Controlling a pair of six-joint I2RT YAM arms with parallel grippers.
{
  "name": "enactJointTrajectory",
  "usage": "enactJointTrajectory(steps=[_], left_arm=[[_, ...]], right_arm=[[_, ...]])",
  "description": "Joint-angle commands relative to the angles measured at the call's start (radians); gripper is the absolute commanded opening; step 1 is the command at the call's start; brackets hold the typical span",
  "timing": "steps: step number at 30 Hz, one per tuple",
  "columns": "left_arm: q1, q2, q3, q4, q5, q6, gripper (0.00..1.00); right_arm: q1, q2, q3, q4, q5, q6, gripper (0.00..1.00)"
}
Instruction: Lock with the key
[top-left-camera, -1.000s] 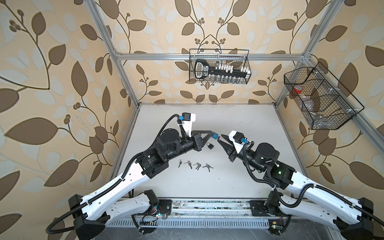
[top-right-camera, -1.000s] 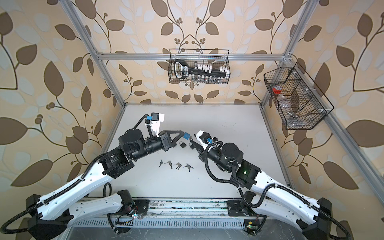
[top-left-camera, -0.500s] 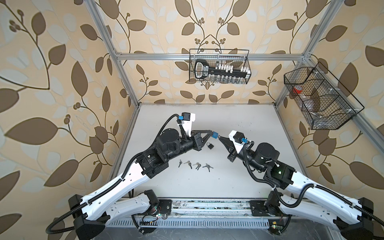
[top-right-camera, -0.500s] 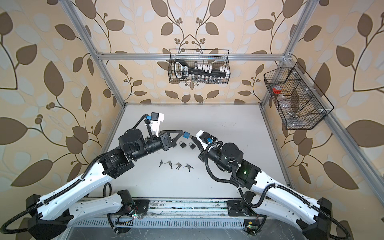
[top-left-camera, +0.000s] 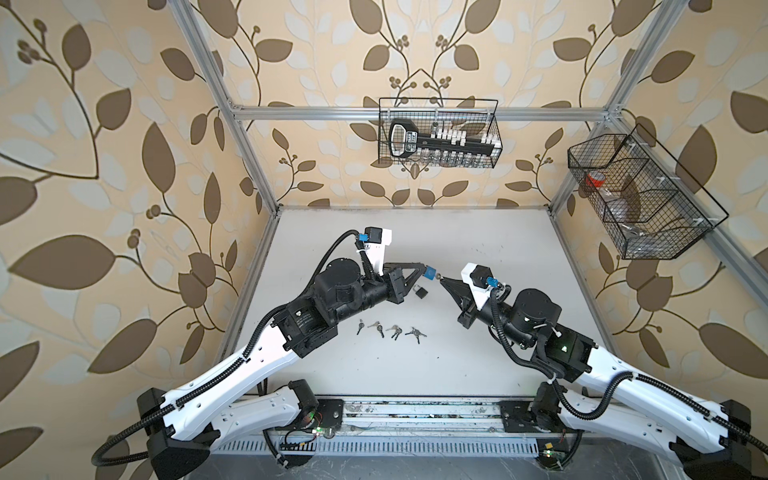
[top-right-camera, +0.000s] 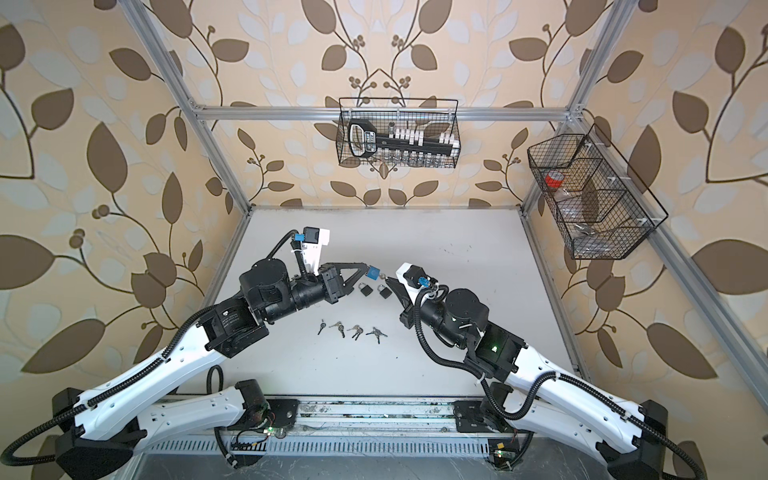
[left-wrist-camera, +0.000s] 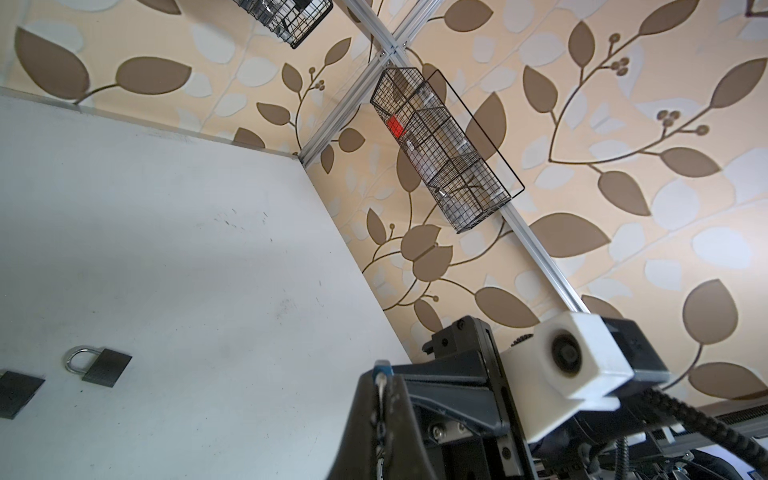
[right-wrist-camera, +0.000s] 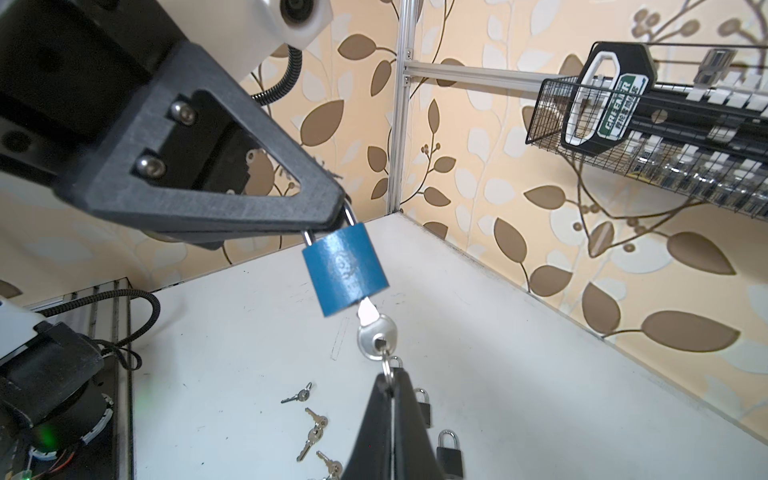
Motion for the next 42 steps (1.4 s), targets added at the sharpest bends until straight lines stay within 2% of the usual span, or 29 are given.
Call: enactJointTrajectory(steps=[1, 6, 9, 17, 21, 29, 37, 42], left_arm=[[-0.002, -0.045, -0.009, 0.045, -0.028, 0.005, 0.0], [-0.001, -0.049, -0.007, 0.004, -0.043, 0.022, 0.0], [-0.001, -0.044, 0.006, -0.086, -0.076, 0.051, 0.0], [0.003, 0.034, -0.027, -0.291, -0.134, 0.05, 0.0], [0.016, 0.083, -0.077, -0.279, -0.096, 0.009, 0.0], [0.044, 0.095, -0.133, -0.231, -0.058, -0.01, 0.0], [0.058, 0.083, -0.148, -0.249, -0.065, -0.006, 0.0], [0.059, 0.061, -0.151, -0.242, -0.062, -0.002, 0.0]], right_arm=[[-0.022, -0.035, -0.062, -0.067, 0.036, 0.062, 0.0], [-0.044, -0.052, -0.093, -0.143, 0.033, 0.118, 0.0], [-0.062, -0.039, -0.092, -0.227, 0.012, 0.184, 0.0], [-0.091, 0.131, -0.105, -0.45, -0.127, 0.414, 0.0], [-0.104, 0.227, -0.13, -0.45, -0.188, 0.471, 0.0], [-0.121, 0.408, -0.13, -0.342, -0.289, 0.488, 0.0], [-0.135, 0.53, -0.102, -0.212, -0.332, 0.502, 0.0], [-0.16, 0.578, -0.115, -0.202, -0.316, 0.518, 0.0]])
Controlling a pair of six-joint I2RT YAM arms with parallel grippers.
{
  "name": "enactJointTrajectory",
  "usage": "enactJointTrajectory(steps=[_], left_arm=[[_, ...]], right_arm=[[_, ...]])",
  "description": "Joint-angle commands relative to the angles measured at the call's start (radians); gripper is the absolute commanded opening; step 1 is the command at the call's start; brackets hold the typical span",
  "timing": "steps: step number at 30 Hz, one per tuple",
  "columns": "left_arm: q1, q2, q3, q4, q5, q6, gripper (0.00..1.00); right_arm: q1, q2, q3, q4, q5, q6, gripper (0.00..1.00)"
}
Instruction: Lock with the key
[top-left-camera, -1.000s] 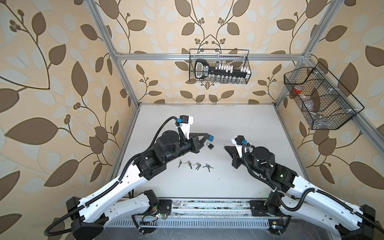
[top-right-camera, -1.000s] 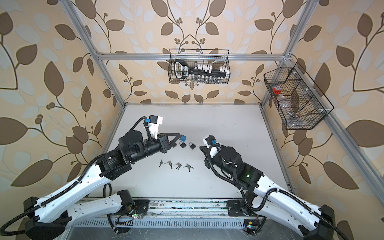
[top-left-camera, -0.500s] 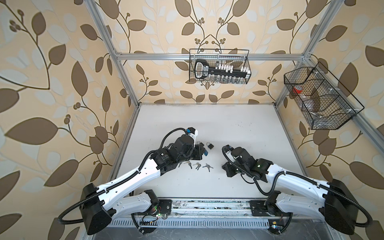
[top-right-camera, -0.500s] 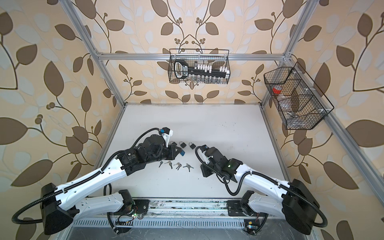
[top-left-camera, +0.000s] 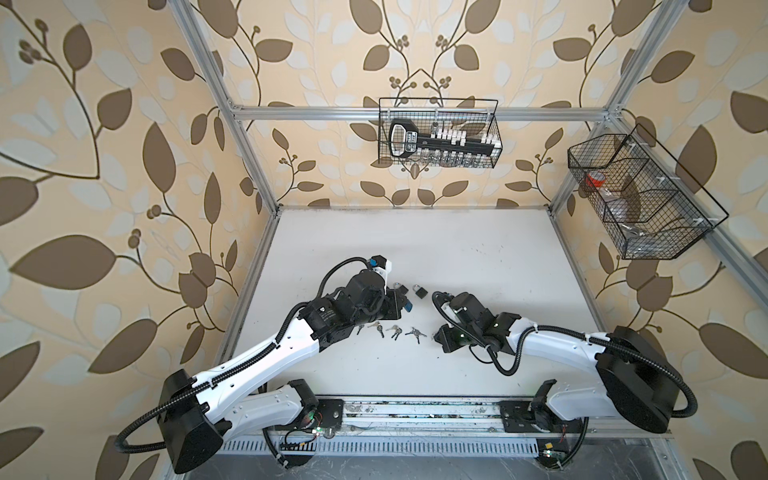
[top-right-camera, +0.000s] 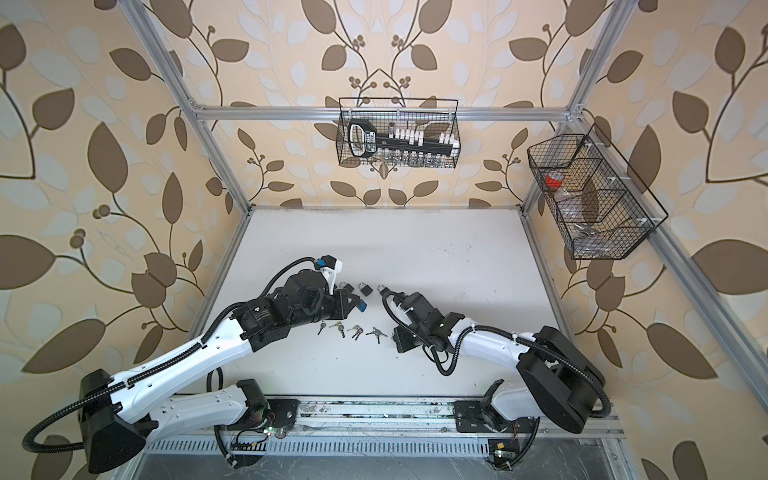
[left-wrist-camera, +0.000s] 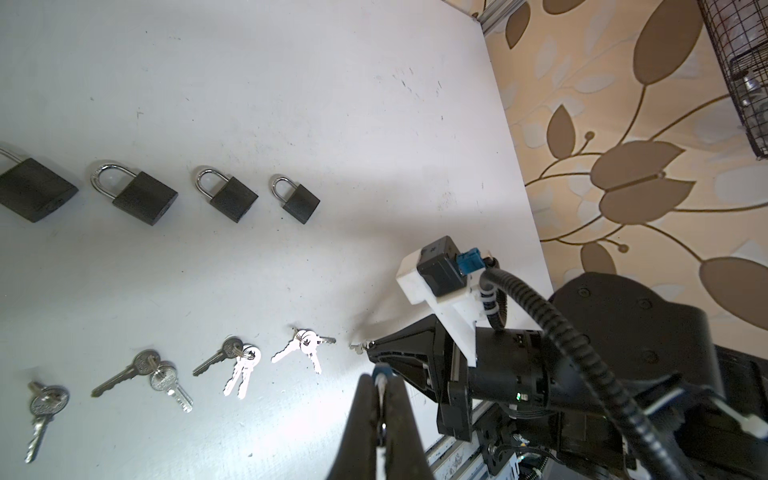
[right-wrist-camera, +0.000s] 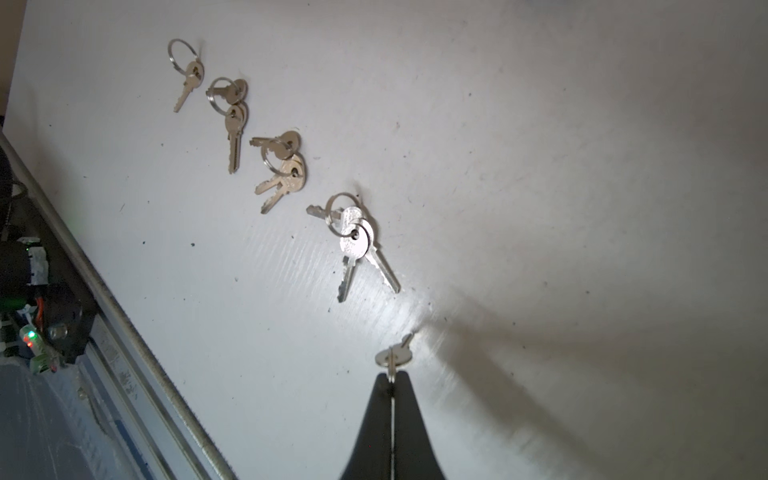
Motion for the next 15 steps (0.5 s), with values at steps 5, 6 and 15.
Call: enactJointTrajectory(steps=[5, 6, 15], left_arm=[[0.011, -0.041, -0.002, 0.022, 0.007, 0.004, 0.0], [0.011, -0.038, -0.003, 0.023, 0.009, 0.003, 0.0], [0.01, -0.021, 0.013, 0.028, 0.026, 0.006, 0.0]], right_arm=[[-0.031, 0.013, -0.015, 0.013, 0.041, 0.029, 0.0], [-0.034, 0.016, -0.015, 0.007, 0.05, 0.027, 0.0], [-0.04, 0.072, 0.004, -0.023, 0.046, 0.005, 0.0]])
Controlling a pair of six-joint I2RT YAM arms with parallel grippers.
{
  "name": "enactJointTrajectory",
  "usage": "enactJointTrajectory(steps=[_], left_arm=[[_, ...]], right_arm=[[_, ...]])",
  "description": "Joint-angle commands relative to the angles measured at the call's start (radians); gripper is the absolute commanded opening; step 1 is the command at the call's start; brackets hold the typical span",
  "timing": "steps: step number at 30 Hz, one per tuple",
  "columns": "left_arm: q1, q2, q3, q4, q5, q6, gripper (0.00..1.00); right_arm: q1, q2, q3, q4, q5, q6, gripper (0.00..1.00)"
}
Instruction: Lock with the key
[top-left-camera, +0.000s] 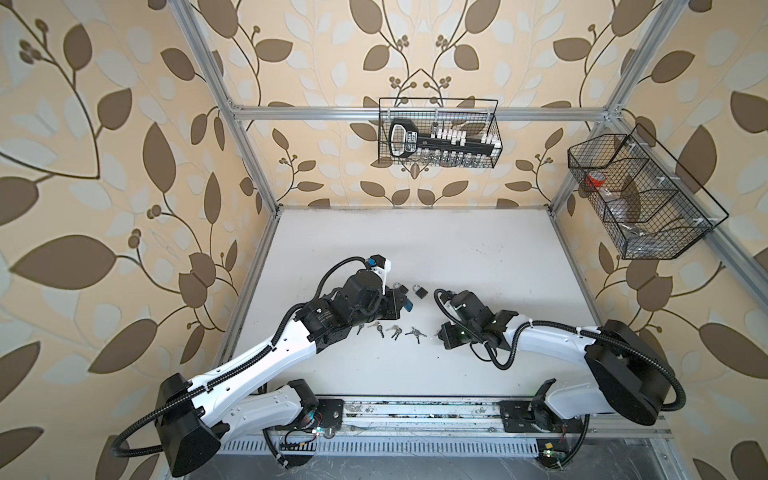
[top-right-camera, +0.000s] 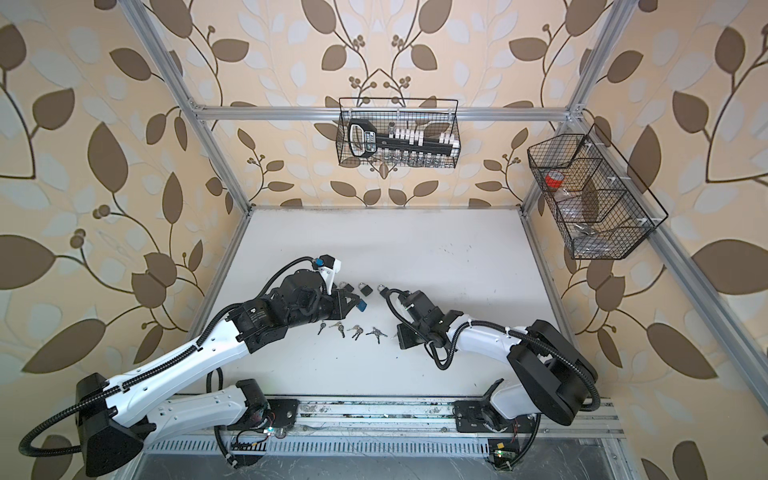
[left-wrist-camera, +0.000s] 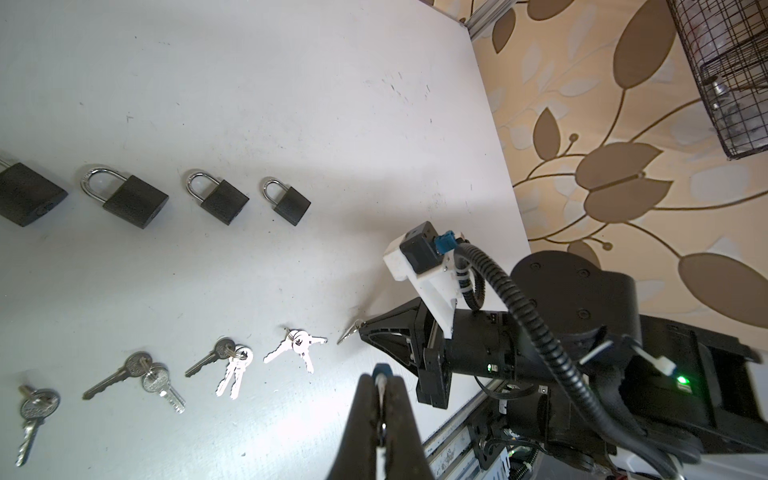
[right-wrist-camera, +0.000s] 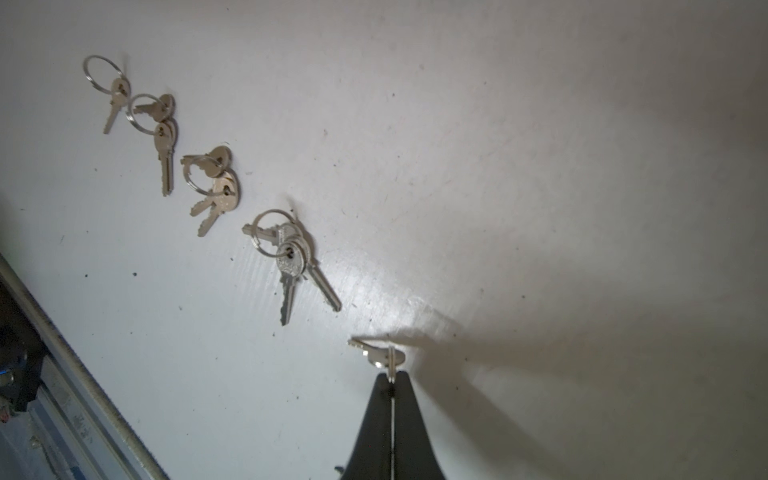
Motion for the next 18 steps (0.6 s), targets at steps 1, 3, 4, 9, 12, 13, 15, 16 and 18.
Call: enactJointTrajectory(steps=[1, 3, 4, 9, 12, 13, 15, 16, 18], left_arm=[[0.011, -0.002, 0.014, 0.028, 0.01, 0.006, 0.0], [0.01, 0.0, 0.014, 0.029, 0.013, 0.007, 0.0], [0.011, 0.0, 0.015, 0.029, 0.015, 0.008, 0.0], [0.011, 0.001, 0.016, 0.029, 0.019, 0.01, 0.0], [0.011, -0.001, 0.018, 0.03, 0.021, 0.011, 0.0], [0.011, -0.002, 0.018, 0.029, 0.02, 0.011, 0.0], [0.01, -0.005, 0.019, 0.031, 0.019, 0.008, 0.0], [0.014, -0.008, 0.016, 0.032, 0.02, 0.004, 0.0], [0.031, -0.018, 0.004, 0.049, 0.047, -0.005, 0.0]], right_arm=[[-0.002, 0.029, 0.006, -0.03, 0.009, -0.011, 0.0], [-0.003, 0.036, 0.008, -0.035, 0.014, -0.015, 0.0], [-0.004, 0.036, 0.009, -0.035, 0.017, -0.015, 0.0], [-0.003, 0.037, 0.012, -0.034, 0.039, -0.015, 0.0], [-0.003, 0.037, 0.018, -0.029, 0.027, -0.02, 0.02], [-0.004, 0.035, 0.019, -0.028, 0.021, -0.023, 0.06], [-0.003, 0.02, 0.02, -0.03, 0.016, -0.027, 0.14], [-0.003, 0.01, 0.019, -0.037, 0.018, -0.027, 0.19], [-0.003, -0.031, 0.019, -0.056, 0.034, -0.031, 0.3]])
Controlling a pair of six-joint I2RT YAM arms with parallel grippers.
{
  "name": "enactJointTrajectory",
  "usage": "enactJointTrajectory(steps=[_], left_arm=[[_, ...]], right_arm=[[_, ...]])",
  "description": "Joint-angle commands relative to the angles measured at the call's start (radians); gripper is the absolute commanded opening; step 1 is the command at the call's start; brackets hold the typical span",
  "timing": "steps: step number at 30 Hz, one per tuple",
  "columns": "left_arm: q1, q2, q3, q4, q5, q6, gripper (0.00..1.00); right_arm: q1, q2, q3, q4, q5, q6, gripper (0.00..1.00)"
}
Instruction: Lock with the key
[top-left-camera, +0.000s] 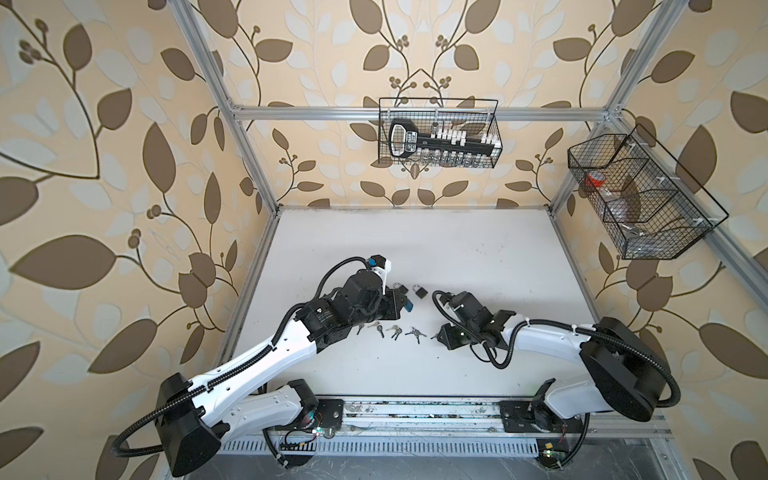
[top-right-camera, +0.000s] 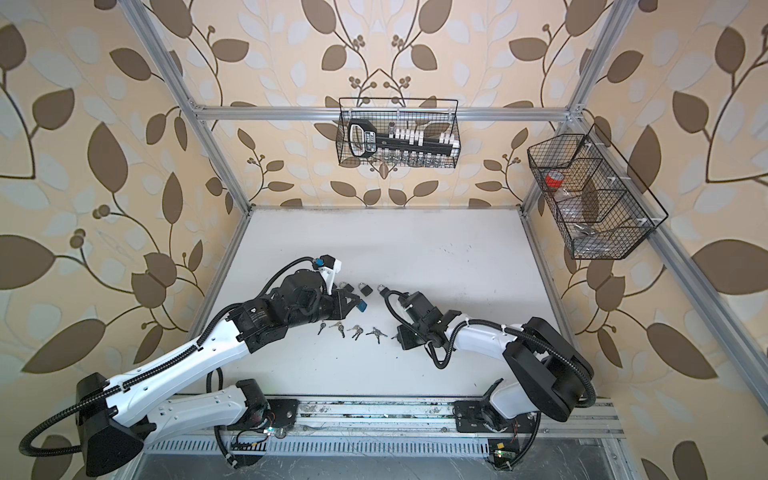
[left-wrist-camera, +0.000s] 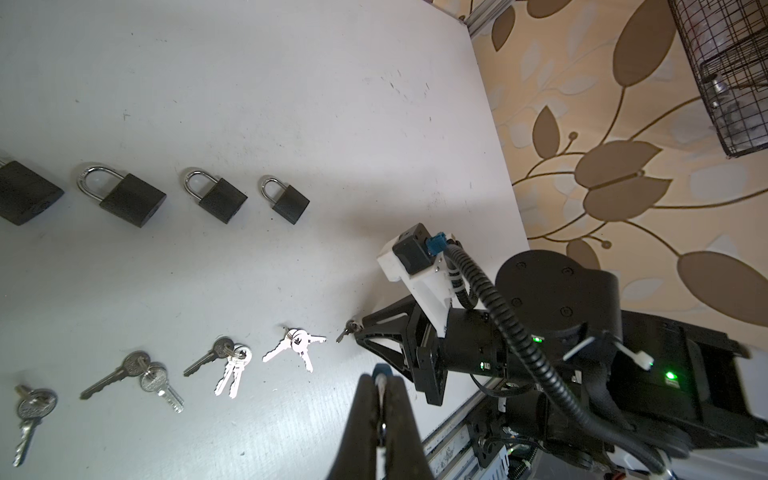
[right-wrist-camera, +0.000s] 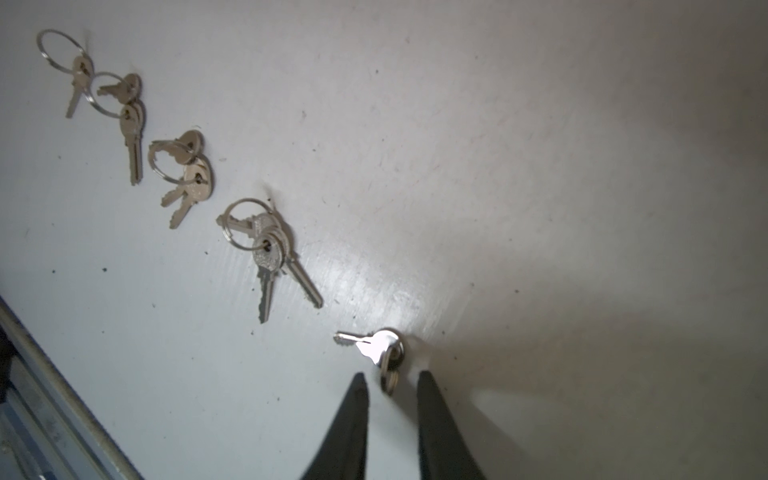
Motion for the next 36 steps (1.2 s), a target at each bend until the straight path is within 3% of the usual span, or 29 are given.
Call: enactJointTrajectory(steps=[1, 6, 13, 16, 23, 29, 36], left_arm=[[0.037, -0.025, -0.005, 0.062, 0.061, -0.011, 0.0], [0.107, -0.046, -0.056, 0.176, 0.196, -0.037, 0.0], [0.099, 0.045, -0.009, 0.307, 0.408, -0.004, 0.0], [0.062, 0.091, 0.026, 0.307, 0.396, 0.006, 0.0], [0.007, 0.148, 0.071, 0.307, 0.349, -0.001, 0.0], [-0.006, 0.165, 0.078, 0.33, 0.382, 0.0, 0.0], [-0.012, 0.17, 0.073, 0.324, 0.39, -0.002, 0.0]], right_arm=[[-0.002, -0.065, 0.02, -0.056, 0.032, -0.019, 0.34], [0.002, -0.25, 0.032, -0.129, 0.107, -0.066, 0.48], [0.057, -0.528, 0.083, -0.105, 0.126, -0.267, 0.61], [0.071, -0.598, 0.093, -0.08, 0.142, -0.334, 0.67], [0.086, -0.576, 0.146, -0.124, 0.152, -0.401, 0.7], [0.102, -0.546, 0.153, -0.103, 0.168, -0.41, 0.7], [0.116, -0.512, 0.171, -0.088, 0.149, -0.421, 0.64]])
